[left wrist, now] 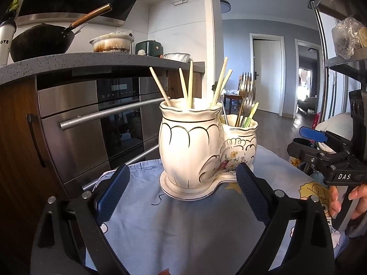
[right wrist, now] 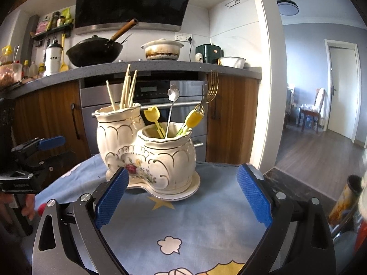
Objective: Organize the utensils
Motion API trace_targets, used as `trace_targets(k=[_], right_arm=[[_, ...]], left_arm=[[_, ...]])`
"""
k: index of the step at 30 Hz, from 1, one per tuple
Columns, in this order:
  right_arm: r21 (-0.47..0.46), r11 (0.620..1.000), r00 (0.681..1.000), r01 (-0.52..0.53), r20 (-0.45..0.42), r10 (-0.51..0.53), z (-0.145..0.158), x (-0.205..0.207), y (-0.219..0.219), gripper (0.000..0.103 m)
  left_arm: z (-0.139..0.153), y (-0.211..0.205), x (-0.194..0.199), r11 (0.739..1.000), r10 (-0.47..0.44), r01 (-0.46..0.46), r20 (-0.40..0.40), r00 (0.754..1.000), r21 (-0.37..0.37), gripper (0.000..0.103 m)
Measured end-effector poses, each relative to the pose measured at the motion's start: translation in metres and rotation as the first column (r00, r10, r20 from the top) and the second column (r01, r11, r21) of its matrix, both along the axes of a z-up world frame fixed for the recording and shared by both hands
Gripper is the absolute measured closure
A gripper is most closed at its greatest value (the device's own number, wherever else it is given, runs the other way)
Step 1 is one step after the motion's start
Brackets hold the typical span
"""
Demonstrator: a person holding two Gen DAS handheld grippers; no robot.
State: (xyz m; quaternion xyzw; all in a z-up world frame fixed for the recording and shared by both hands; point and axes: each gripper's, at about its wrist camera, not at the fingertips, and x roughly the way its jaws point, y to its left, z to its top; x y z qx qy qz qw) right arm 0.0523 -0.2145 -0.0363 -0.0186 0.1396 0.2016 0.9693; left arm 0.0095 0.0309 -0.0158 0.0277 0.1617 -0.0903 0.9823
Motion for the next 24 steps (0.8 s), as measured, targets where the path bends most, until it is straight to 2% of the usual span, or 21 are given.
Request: trace_targets(k=[24], right_arm=[[0.000, 1.000, 1.000, -0.003, -0.002, 0.003, 0.0005, 0.0003, -0.0016, 0.007]], left_arm=[[-0.0009, -0.0036, -0.0027, 1.000, 0.002, -0.002, 0.007, 1.000, 0.028, 0.011]])
